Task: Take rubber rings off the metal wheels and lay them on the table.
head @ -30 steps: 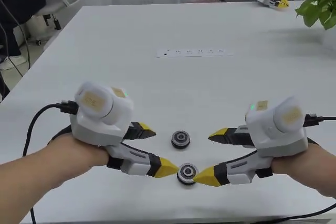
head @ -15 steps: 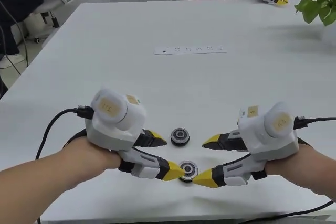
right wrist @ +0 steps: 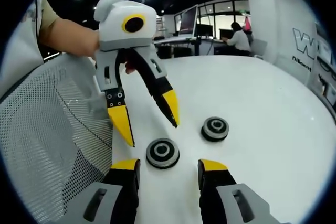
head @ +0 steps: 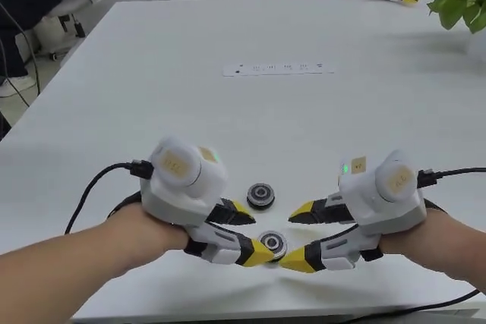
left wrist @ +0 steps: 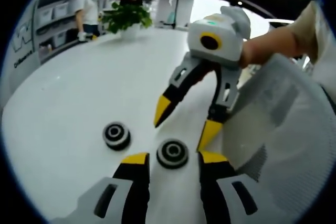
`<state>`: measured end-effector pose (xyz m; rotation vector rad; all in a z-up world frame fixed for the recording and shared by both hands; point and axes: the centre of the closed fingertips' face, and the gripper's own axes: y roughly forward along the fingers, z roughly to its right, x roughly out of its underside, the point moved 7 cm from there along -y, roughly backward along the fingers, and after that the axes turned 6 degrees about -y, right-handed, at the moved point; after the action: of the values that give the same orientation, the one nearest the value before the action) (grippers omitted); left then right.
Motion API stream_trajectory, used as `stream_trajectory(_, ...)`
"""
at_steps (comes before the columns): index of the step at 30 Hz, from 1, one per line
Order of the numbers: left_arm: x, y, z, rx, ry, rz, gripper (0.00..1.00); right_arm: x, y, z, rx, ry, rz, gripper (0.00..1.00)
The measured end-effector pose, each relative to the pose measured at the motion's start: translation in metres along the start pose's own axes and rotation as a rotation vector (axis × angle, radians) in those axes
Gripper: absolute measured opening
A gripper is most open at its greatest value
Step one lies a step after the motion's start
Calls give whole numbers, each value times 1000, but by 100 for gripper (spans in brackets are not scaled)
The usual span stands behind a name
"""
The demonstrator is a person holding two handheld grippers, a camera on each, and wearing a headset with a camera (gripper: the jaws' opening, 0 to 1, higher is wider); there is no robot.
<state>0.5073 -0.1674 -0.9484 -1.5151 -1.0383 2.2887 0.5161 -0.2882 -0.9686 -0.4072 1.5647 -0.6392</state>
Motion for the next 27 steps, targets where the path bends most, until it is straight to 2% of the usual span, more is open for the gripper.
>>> stream_trajectory(5, 2, 5, 1, 7, 21, -16, 33, 3, 1, 0, -5, -4, -8, 42)
stream_trajectory(14, 0, 11, 4, 16, 57, -15, 25, 6, 3, -1, -14, 5, -11, 40)
stream_trajectory(16, 1, 13, 5, 20, 73, -29, 22, 6, 4, -1, -14, 7, -8, 40)
stream_trajectory(18, 1, 12, 4, 6, 106, -24, 20, 6, 4, -1, -14, 9, -7, 40)
stream_trajectory(21, 1, 12, 2, -6, 100, -26, 16, 6, 5, -2, -18, 8, -8, 40)
stream_trajectory(27, 2, 13, 2, -24, 151, -23, 14, 5, 6, -3, -26, 4, -5, 39)
